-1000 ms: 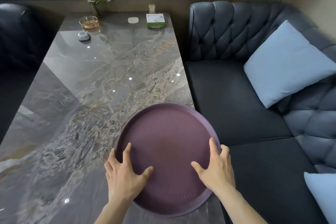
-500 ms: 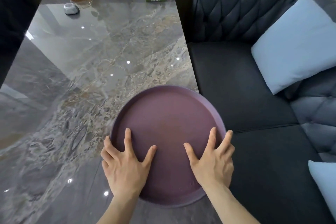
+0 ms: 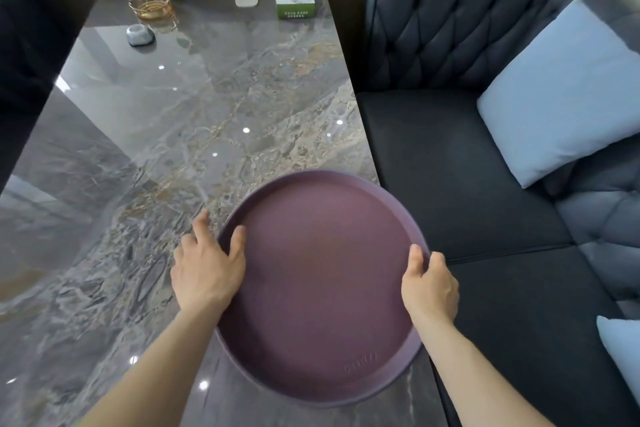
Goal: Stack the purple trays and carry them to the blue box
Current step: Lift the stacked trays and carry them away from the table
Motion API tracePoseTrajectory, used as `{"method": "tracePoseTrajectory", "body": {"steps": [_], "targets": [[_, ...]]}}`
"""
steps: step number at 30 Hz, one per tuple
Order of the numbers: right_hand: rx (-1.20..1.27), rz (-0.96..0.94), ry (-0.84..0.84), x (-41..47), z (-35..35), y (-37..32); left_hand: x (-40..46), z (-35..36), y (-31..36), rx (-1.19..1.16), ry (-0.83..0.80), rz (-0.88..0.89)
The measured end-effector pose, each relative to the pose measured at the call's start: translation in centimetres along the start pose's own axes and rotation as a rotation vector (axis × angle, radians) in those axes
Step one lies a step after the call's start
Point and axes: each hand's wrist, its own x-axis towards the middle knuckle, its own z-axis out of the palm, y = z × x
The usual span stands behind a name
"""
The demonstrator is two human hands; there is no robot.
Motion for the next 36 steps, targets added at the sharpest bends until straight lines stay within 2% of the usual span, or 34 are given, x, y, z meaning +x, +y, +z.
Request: {"method": "tracePoseTrajectory", "body": {"steps": [5, 10, 14, 17, 20, 23, 26, 28, 32, 36], "targets": [[-0.066, 0.049, 0.075, 0.0, 0.8, 0.0, 4.6, 1.5, 2.6, -0.088, -0.122, 0.127], [-0.178, -0.010, 0.080, 0.3, 1.1, -0.2, 4.0, 3.0, 1.1, 0.053, 0.016, 0.252], [-0.209, -0.052, 0.071, 0.8, 1.0, -0.7, 3.5, 3.2, 1.0, 0.076, 0.064, 0.228], [-0.208, -0.119, 0.064, 1.4, 0.8, -0.8, 3.4, 2.6, 0.9, 0.169, 0.035, 0.206], [-0.209, -0.194, 0.076, 1.9, 0.6, -0.9, 4.3, 1.6, 0.7, 0.287, 0.029, 0.292], [-0.225, -0.239, 0.079, 2.0, 0.7, -1.0, 6.1, 1.8, 2.6, 0.149, -0.042, 0.350], [-0.246, -0.273, 0.065, 2.1, 0.7, -1.0, 6.7, 3.1, 3.5, 0.170, -0.052, 0.432], [-0.240, -0.283, 0.068, 2.1, 0.9, -1.0, 6.5, 3.4, 3.0, 0.176, -0.004, 0.467], [-0.237, -0.264, 0.069, 2.3, 1.2, -0.8, 6.4, 3.6, 2.6, 0.178, -0.006, 0.476], [-0.027, -0.224, -0.078, 2.1, 0.2, -0.8, 6.4, 3.3, 3.0, 0.151, -0.042, 0.408]]}}
